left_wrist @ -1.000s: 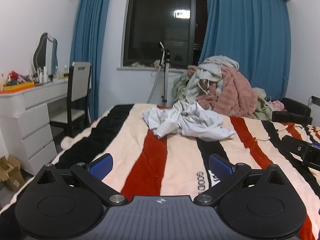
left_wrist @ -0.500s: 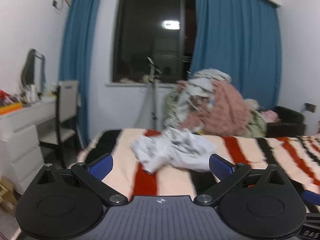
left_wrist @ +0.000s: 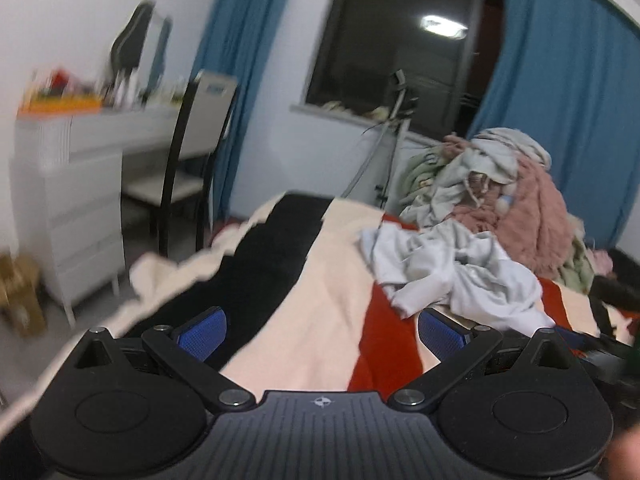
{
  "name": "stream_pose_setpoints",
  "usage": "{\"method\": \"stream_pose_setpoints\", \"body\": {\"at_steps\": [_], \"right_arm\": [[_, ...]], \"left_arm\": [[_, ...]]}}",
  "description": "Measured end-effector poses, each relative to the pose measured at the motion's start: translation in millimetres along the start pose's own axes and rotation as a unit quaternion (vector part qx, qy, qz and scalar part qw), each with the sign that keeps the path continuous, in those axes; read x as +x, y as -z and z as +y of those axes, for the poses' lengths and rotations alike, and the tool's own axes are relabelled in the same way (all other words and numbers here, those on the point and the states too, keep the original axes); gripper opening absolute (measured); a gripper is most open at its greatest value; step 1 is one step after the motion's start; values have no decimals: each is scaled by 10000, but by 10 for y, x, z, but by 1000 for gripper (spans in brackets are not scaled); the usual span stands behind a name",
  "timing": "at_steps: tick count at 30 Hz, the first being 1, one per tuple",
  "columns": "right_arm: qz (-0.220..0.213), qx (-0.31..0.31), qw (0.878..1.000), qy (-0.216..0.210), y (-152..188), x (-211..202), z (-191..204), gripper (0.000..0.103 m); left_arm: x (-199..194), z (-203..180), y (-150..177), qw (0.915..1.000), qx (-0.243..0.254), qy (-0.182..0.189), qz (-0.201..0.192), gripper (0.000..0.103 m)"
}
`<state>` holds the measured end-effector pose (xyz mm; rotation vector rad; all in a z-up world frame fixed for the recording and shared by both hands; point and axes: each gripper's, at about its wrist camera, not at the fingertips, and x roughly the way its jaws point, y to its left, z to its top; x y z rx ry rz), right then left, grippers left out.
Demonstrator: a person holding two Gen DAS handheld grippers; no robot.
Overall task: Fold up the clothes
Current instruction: 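Grasp the white T-shirt with the right gripper while the left gripper grasps another edge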
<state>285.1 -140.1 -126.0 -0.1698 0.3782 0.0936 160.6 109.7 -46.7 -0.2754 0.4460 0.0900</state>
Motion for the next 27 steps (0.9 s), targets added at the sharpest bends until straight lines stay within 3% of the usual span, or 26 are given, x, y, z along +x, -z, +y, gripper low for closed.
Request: {"method": "stream_pose_setpoints", "body": {"at_steps": [6, 7, 8, 10, 11, 19, 27], "right_arm": [[243, -590, 9979, 144, -92, 965, 180, 65], [291, -628, 9974, 180, -101, 1034, 185, 57], [346, -653, 9970, 218, -111, 1100, 187, 36], [323, -419, 9983, 263, -164, 1023, 94, 10], [309, -294, 9987, 285, -191, 980, 46, 9], [-585, 18, 9981, 176, -542, -403, -365, 6], [-1349, 223, 9906, 24, -518, -1886, -660, 2]], "left_arm": [[275, 131, 105, 9997, -78, 92, 222, 103], [312, 108, 126, 9996, -44, 115, 261, 103], [323, 80, 141, 9996, 9, 96, 258, 103], [336, 23, 171, 9996, 119, 43, 238, 103], [343, -6, 186, 9996, 175, 16, 229, 103], [27, -307, 213, 9978, 584, 320, 18, 103], [-612, -523, 329, 9888, 932, 1140, -231, 103]]}}
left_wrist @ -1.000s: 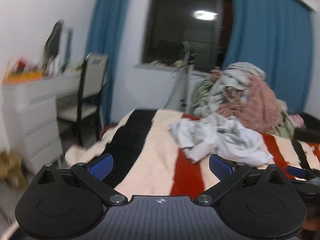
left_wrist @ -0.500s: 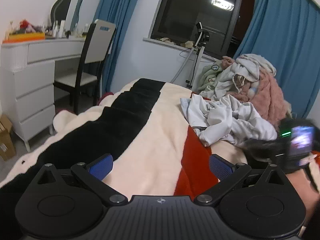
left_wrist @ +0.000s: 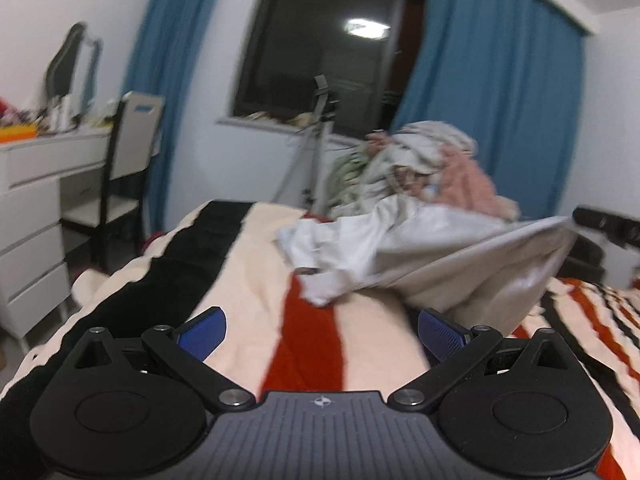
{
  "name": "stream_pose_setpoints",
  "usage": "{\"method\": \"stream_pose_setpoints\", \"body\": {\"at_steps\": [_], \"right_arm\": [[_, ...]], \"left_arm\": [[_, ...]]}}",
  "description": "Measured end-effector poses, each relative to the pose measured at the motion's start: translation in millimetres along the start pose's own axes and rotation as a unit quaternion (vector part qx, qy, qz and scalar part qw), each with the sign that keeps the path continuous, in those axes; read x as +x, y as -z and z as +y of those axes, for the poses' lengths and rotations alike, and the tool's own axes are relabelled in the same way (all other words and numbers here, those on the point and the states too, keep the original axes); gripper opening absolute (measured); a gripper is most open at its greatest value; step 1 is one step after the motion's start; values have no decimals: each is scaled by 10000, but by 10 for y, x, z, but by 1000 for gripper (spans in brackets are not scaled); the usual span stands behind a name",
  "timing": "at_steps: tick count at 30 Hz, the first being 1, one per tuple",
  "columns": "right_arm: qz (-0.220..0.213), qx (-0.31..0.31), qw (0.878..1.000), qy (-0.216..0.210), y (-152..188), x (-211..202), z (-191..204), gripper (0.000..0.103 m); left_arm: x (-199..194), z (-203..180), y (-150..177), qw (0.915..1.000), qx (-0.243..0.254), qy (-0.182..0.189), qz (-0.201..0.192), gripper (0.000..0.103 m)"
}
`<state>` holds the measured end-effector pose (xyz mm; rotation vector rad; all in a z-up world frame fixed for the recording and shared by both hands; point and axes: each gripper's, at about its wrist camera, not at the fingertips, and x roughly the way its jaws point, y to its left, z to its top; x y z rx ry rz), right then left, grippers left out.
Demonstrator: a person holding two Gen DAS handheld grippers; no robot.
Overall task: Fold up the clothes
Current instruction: 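Grasp the white T-shirt with the right gripper while the left gripper grasps another edge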
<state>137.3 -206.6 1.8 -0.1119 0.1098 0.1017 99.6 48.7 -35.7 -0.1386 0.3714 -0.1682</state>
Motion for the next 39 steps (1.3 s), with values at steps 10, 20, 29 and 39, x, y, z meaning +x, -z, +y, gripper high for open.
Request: {"method": "stream_pose_setpoints", "body": {"at_steps": [10, 20, 29, 39], "right_arm": [[-97, 990, 9950, 17, 198, -1038, -260, 4], [1002, 1195, 9873, -294, 896, -591, -33, 72], [1892, 3686, 9049, -973, 1617, 260, -346, 66], [1836, 5100, 8288, -1388, 2004, 669, -581, 46]], "left_arm": [[-229, -564, 325, 9951, 805, 469, 341, 102], [137, -322, 340, 9978, 5, 303, 591, 101], [1150, 101, 143, 9722, -1895, 958, 988, 99], [2999, 396, -47, 9487, -2897, 672, 1077, 88]]}}
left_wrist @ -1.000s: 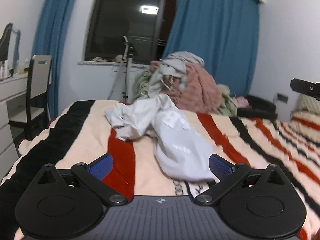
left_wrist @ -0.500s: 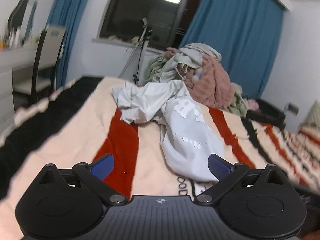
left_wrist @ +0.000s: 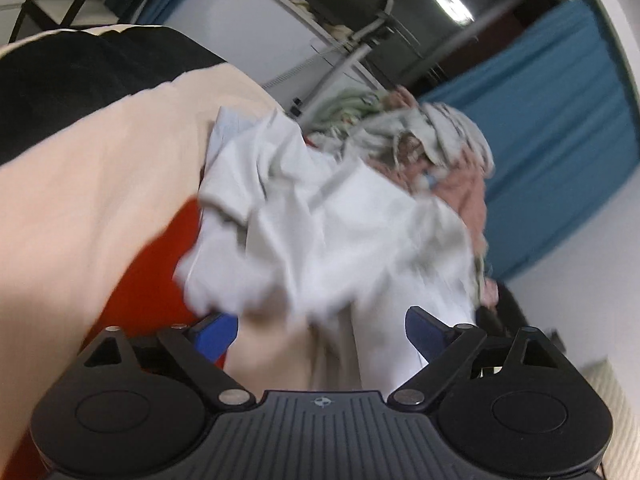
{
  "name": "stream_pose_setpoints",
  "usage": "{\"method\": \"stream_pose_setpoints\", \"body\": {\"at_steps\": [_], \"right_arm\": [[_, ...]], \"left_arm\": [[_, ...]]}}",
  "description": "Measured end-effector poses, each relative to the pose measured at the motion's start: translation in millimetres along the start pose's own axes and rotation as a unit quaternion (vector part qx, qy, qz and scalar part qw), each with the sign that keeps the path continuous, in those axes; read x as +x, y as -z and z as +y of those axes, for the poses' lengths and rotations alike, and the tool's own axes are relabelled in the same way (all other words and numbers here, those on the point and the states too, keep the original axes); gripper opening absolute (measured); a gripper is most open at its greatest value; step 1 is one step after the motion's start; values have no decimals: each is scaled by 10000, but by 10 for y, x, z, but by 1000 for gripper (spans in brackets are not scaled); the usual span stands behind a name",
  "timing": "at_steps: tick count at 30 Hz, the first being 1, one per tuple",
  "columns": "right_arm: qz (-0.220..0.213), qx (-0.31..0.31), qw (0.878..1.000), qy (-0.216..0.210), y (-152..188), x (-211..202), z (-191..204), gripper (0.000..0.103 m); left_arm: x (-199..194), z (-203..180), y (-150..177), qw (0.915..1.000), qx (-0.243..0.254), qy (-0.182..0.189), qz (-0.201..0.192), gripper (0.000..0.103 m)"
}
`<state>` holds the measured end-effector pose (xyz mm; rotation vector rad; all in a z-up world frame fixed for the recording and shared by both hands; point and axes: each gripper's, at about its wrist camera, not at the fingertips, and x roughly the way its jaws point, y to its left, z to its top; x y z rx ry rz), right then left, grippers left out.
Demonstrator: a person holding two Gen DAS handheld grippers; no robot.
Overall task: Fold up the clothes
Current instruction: 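Grasp the white T-shirt with the right gripper while the left gripper grasps another edge, then lift the T-shirt with both grippers and shake it out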
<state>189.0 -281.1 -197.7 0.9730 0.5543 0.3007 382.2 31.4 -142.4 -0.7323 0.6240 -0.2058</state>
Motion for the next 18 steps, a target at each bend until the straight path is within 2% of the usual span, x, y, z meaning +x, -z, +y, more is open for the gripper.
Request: {"method": "stream_pose_setpoints", "body": {"at_steps": [1, 2, 3, 4, 6, 9, 12, 14, 17, 18], "right_arm": [[11, -1, 10000, 3, -13, 35, -11, 44], [24, -59, 10000, 6, -21, 69, -10, 39], [36, -123, 9999, 9, -28, 103, -8, 34], [49, -187, 9998, 12, -36, 136, -6, 31], [65, -346, 9994, 42, -42, 196, -7, 20], [1, -504, 9987, -27, -79, 183, 19, 12], [-273, -875, 9957, -162, -129, 33, 184, 11], [-521, -1105, 9920, -325, -165, -106, 318, 10], [-776, -1411, 9856, -513, -126, -312, 500, 10], [-837, -1508, 9834, -564, -98, -378, 555, 10]], "left_arm": [[101, 20, -69, 9999, -103, -103, -28, 84], [201, 39, -137, 9996, -206, -205, -56, 75], [281, 51, -192, 9991, -290, -312, -51, 60], [323, 50, -241, 9986, -326, -421, -38, 51], [322, 31, -324, 9978, -359, -549, -108, 24], [141, -38, -419, 9972, -296, -567, -398, 13], [-258, -176, -499, 9965, -93, -458, -695, 11], [-627, -297, -496, 9950, 242, -384, -891, 11], [-1155, -460, -399, 9895, 746, -364, -1186, 10], [-1341, -471, -351, 9887, 735, -337, -1264, 10]]}}
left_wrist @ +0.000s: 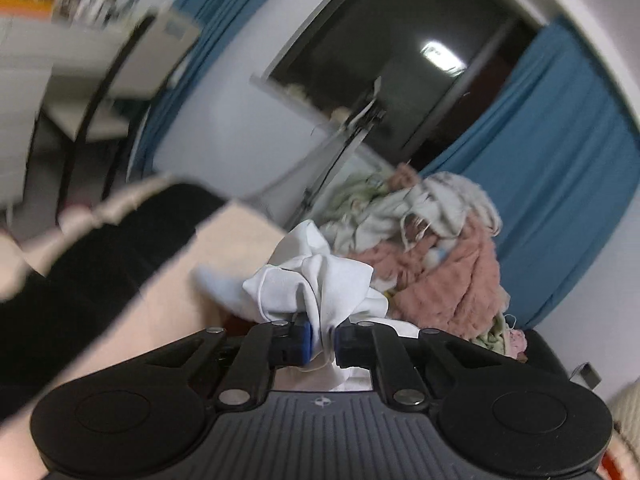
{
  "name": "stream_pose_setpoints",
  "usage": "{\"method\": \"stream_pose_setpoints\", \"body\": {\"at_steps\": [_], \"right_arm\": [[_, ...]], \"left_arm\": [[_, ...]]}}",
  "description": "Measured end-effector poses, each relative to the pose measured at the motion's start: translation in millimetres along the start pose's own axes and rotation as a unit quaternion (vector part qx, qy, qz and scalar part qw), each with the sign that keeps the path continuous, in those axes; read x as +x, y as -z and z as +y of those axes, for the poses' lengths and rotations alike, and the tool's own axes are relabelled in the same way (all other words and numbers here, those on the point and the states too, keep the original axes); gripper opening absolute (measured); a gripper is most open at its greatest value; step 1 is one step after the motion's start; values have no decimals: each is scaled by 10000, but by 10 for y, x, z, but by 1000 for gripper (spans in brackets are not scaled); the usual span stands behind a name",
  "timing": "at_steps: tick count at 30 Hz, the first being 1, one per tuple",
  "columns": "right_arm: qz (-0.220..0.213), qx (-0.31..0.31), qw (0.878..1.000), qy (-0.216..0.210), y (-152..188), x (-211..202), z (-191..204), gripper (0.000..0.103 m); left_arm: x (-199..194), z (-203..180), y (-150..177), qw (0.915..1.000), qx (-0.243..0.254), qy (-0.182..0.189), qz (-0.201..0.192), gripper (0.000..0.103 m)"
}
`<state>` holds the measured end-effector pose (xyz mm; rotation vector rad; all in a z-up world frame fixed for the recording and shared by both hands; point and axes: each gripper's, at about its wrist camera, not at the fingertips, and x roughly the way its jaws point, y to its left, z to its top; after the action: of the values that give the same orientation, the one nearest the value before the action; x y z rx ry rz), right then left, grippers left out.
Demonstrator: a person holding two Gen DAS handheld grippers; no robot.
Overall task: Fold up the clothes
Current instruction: 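Lift the T-shirt with both grippers and shake it out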
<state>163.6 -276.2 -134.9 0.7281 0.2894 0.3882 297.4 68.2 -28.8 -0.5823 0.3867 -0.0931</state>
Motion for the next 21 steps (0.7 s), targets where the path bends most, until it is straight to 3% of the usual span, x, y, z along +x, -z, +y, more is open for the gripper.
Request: {"method": "stream_pose_setpoints", "body": {"at_steps": [8, 12, 16, 19, 21], "right_arm": [[-491, -509, 9963, -492, -149, -744, 508, 10], [-856, -350, 9920, -861, -295, -1178, 680, 10], [-1194, -158, 9871, -1052, -463, -1427, 745, 10], [-1102, 4, 9920, -612, -529, -1313, 626, 10], [-808, 260, 9961, -230, -498, -1145, 416, 10]], "left_arm": [[-1480, 75, -347, 9984, -45, 28, -571, 10], [-1901, 159, -580, 9973, -4, 36, -732, 10], [-1835, 187, -640, 9995, 84, -83, -279, 11], [-1448, 127, -459, 9980, 444, -437, 92, 11], [-1056, 108, -259, 9952, 677, -635, 321, 11]]}}
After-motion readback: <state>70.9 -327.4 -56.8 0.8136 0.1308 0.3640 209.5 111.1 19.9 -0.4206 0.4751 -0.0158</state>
